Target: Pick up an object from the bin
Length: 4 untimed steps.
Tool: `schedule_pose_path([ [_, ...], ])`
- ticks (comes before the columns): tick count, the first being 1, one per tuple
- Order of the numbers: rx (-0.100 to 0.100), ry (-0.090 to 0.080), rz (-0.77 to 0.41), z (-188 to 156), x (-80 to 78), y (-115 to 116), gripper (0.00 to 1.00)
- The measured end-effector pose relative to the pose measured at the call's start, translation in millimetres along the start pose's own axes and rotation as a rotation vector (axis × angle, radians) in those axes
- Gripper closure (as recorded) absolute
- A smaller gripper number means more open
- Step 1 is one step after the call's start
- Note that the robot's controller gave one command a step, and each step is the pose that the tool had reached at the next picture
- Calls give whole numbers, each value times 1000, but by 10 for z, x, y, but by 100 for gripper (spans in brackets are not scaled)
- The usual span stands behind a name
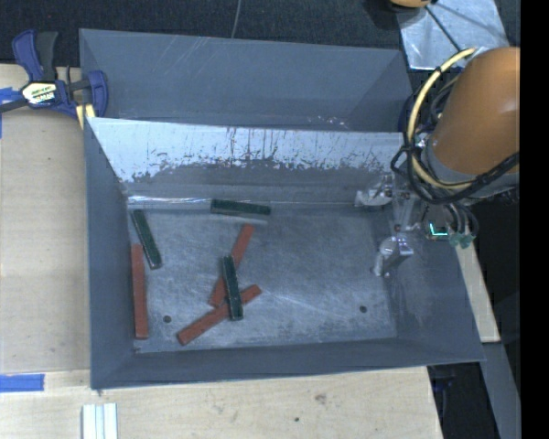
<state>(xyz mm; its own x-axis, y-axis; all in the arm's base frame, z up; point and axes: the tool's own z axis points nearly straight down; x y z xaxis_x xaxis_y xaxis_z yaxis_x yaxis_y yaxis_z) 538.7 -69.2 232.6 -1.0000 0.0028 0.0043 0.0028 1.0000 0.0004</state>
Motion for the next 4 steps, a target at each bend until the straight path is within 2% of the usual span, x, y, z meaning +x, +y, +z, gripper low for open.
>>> schedule_pose_path([
  [1, 1, -8, -2, -41, -16, 2, 0],
  [2, 5, -14, -125, 178, -72, 228, 0],
  [3, 1, -5, -265, 325, -101, 615, 0],
  [4, 1, -12, -136, 696, -147, 1065, 0],
])
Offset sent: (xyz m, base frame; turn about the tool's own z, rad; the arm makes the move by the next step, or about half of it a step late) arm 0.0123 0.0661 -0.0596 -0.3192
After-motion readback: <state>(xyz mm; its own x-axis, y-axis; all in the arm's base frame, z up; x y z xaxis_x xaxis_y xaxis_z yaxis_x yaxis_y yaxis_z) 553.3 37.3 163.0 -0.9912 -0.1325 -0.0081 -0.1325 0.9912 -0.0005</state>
